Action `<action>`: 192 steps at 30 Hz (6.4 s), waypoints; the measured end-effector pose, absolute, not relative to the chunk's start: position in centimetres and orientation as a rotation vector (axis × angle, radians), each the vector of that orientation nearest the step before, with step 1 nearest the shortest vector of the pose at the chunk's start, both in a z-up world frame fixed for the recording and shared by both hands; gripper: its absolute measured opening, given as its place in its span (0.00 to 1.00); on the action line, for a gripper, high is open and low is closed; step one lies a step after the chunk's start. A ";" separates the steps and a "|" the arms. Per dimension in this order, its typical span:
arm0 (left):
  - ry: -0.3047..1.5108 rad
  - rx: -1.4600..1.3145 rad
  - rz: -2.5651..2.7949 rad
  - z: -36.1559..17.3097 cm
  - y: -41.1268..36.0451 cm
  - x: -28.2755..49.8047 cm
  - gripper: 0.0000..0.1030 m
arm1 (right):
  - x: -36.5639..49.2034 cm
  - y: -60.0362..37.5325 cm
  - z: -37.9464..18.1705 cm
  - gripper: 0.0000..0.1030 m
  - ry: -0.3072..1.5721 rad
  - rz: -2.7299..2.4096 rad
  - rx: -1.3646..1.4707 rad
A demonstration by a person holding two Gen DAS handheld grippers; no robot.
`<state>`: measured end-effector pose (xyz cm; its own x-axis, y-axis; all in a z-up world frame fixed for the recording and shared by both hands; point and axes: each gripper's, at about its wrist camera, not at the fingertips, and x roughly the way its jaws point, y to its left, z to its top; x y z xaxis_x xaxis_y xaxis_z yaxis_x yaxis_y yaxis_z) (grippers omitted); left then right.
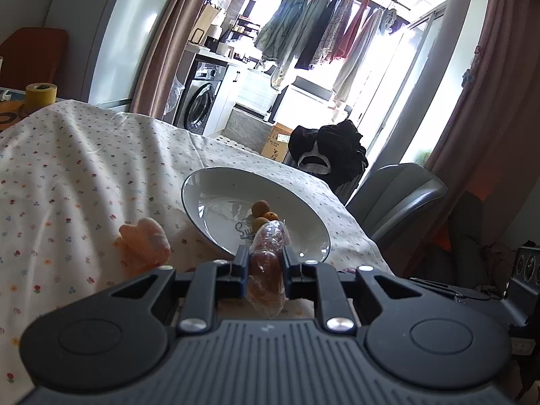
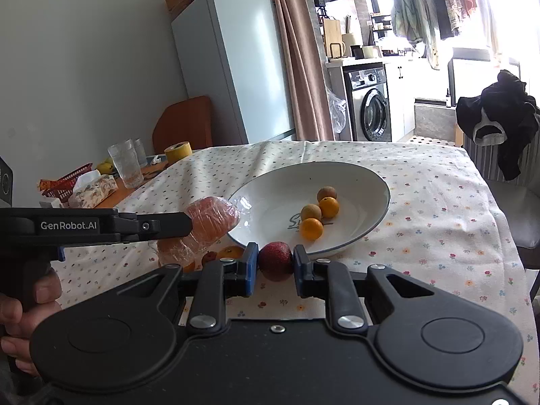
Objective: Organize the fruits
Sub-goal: 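Carry the pastry and apple in both tools over the white bowl, then open the left tool to drop the pastry while the right tool releases the apple into the bowl, then move both tools back from the bowl toward the remaining fruit, then lower the left tool onto the pink foam-wrapped fruit and close on it, then grasp a large orange with the right tool while the left tool holds the wrapped fruit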
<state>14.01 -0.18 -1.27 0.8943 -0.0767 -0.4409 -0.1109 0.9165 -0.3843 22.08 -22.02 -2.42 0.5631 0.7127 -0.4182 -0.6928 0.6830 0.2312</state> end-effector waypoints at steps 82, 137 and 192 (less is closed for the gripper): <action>0.420 -0.459 0.292 -0.1 6.9 9.5 0.90 | 21.9 -18.0 -1.7 0.73 0.503 0.786 0.003; 0.514 -0.554 0.251 -5.8 7.4 13.6 0.68 | 21.7 -15.3 -5.8 0.72 0.636 0.890 0.048; 0.407 -0.563 0.258 -2.9 7.3 10.2 0.27 | 21.6 -14.6 -4.2 0.36 0.604 0.896 0.048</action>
<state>10.17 7.30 -2.86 0.8891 0.1254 -0.4401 -0.3442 0.8171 -0.4625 21.55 -14.59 -4.16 0.4713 0.7442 -0.4734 -0.7180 0.6354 0.2841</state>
